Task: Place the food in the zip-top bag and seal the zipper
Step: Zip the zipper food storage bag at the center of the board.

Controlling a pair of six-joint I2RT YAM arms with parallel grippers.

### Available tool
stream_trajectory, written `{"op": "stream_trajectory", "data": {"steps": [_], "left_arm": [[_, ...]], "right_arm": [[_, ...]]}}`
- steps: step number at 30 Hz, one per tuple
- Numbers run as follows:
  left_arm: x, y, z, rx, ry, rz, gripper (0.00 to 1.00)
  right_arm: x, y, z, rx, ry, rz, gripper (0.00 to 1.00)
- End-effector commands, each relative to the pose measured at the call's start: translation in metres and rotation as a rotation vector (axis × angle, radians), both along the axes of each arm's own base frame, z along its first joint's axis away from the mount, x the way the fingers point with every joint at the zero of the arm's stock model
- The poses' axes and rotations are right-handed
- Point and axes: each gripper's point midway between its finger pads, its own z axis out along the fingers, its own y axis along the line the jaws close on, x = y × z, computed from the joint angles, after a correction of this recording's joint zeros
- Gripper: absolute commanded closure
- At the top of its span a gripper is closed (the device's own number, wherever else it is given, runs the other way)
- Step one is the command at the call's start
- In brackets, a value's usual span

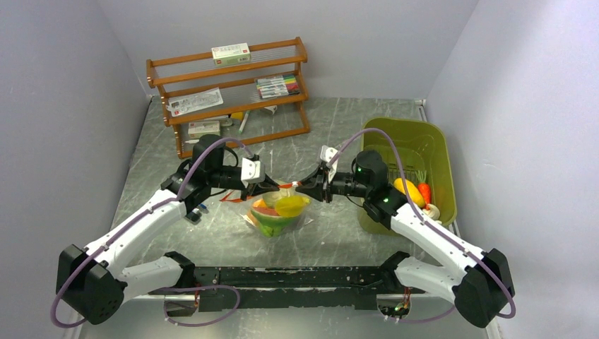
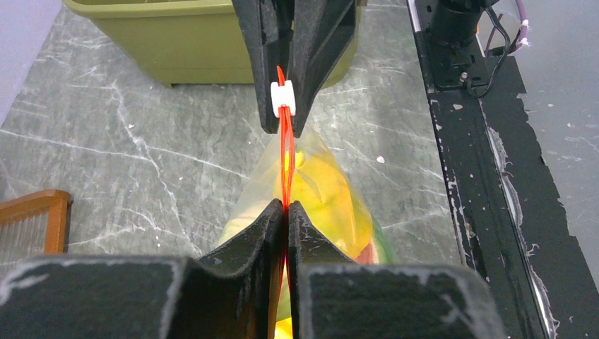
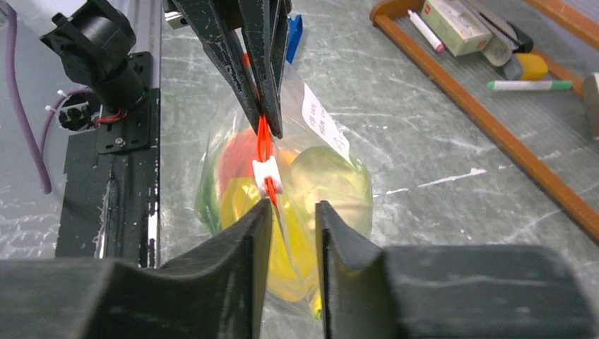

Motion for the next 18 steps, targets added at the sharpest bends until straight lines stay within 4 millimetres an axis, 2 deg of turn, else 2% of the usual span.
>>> {"op": "stream_trajectory", "data": {"steps": [1,4,9,11,15,16,18], "left_arm": [[-0.003,-0.003,0.016,-0.052,-0.075,-0.023,0.93],[-0.002,-0.002,0.018,-0.057,-0.077,-0.013,0.93],[-0.005,-0.002,0.018,-0.066,-0.074,-0.016,0.93],[-0.006,-0.002,0.015,-0.065,-0.075,-0.016,0.93],[-0.007,-0.001,0.014,-0.061,-0.072,-0.022,0.93],[-0.008,0.000,0.014,-0.060,-0.074,-0.021,0.93],[-0.006,0.000,0.014,-0.055,-0.073,-0.012,0.93]], "right_arm": [[-0.004,0.003,0.010,0.069,-0.036,0.052,0.88],[-0.005,0.008,0.012,0.070,-0.031,0.090,0.99],[-0.010,0.010,0.016,0.064,-0.053,0.143,1.00],[-0.011,0.010,0.018,0.066,-0.063,0.147,0.85],[-0.006,0.011,0.011,0.036,-0.065,0.144,0.81],[-0.006,0.012,0.009,0.032,-0.058,0.155,0.84],[-0.009,0.015,0.005,0.032,-0.040,0.187,0.98]]}}
